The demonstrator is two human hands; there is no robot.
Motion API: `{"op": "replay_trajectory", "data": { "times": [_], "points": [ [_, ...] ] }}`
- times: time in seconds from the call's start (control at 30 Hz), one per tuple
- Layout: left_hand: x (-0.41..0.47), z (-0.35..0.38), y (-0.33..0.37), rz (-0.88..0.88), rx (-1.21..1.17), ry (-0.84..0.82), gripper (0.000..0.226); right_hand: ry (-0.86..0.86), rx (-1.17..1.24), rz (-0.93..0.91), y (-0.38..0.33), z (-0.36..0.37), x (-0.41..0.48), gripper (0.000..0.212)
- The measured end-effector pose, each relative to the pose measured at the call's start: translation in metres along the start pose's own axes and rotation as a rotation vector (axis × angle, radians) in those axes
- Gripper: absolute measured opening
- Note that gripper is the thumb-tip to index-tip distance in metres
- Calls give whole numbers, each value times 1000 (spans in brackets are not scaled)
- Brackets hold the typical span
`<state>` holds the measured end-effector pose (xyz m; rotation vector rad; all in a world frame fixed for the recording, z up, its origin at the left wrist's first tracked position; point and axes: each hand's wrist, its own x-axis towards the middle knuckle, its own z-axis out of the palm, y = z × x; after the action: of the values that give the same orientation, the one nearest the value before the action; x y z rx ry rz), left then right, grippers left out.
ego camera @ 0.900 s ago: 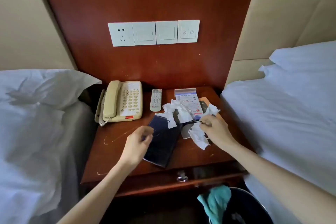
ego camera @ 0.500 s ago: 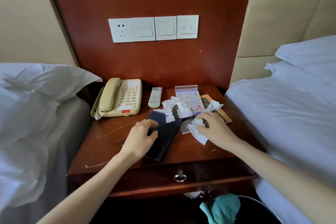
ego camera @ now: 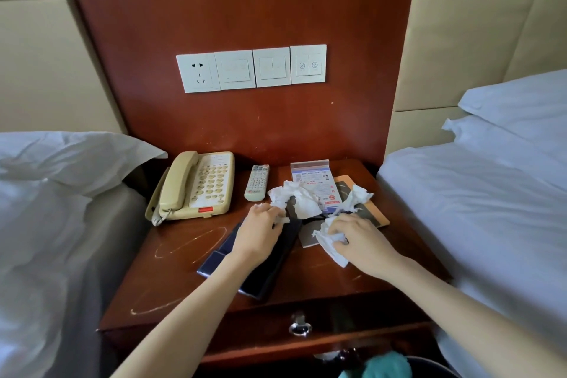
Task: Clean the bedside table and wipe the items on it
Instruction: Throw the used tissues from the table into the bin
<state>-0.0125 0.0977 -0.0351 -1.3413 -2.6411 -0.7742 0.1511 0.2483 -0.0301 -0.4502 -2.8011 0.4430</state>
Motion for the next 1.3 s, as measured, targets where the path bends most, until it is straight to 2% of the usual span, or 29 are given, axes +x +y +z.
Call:
{"op": "replay_trajectory", "data": {
  "times": [0.33,0.63,0.8,1.0,1.1,1.3],
  "points": [
    [-7,-6,4,-23,-33,101,14,111,-88,-42,-3,6,2,25],
    [-31,-23,13,36,-140,135,15,214,-59,-10,-10,4,-7,18],
    [-46,-32,32,94,-233,201,16,322,218,35,-21,-6,-18,7],
    [-67,-30,80,175,-331,288,20,541,451,77,-26,-27,-49,23],
    [-79,-23,102,213,-365,250,16,542,459,77,-15,-30,-74,18],
    [-99,-5,137,240,-484,148,16,433,492,129,12,-45,-121,25]
  ]
}}
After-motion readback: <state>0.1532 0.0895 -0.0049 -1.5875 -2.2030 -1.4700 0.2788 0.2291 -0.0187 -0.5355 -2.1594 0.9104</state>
